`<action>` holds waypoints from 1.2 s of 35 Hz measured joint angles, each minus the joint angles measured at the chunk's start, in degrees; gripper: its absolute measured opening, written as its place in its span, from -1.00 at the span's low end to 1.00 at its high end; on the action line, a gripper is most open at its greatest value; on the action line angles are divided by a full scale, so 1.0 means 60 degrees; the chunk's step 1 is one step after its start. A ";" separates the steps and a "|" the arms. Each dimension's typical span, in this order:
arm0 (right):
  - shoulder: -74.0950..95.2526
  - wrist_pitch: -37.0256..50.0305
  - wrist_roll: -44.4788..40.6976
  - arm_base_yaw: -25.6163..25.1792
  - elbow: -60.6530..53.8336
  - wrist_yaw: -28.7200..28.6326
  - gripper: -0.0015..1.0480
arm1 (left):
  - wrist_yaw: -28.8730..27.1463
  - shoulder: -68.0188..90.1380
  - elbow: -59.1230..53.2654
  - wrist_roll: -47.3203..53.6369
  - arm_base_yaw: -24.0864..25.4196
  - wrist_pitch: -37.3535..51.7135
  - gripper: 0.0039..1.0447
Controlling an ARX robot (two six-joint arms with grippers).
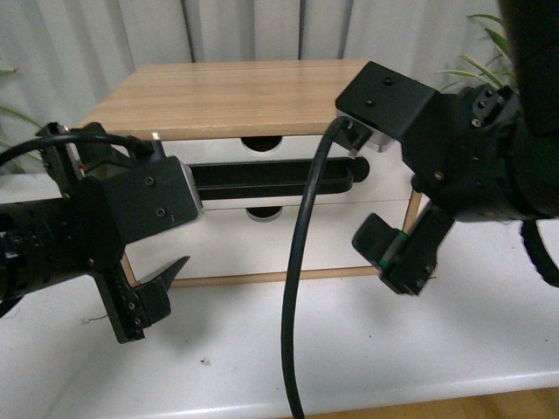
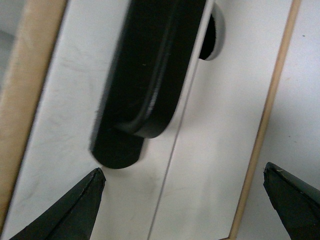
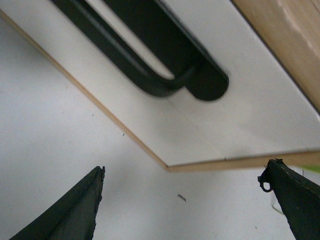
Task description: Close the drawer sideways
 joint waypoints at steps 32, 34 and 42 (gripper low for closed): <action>-1.0448 -0.2135 0.3588 -0.0251 -0.6302 0.2452 0.88 | 0.1421 -1.2382 -0.4911 -0.6357 0.1912 -0.6411 0.87; -1.1103 -0.2481 0.3796 -0.0244 -0.6349 0.2656 0.88 | 0.1614 -1.3085 -0.4958 -0.6743 0.2233 -0.6929 0.87; -1.3489 -0.3024 0.5013 -0.0153 -0.6779 0.3406 0.88 | 0.3034 -1.5114 -0.5056 -0.9023 0.4295 -0.8116 0.87</action>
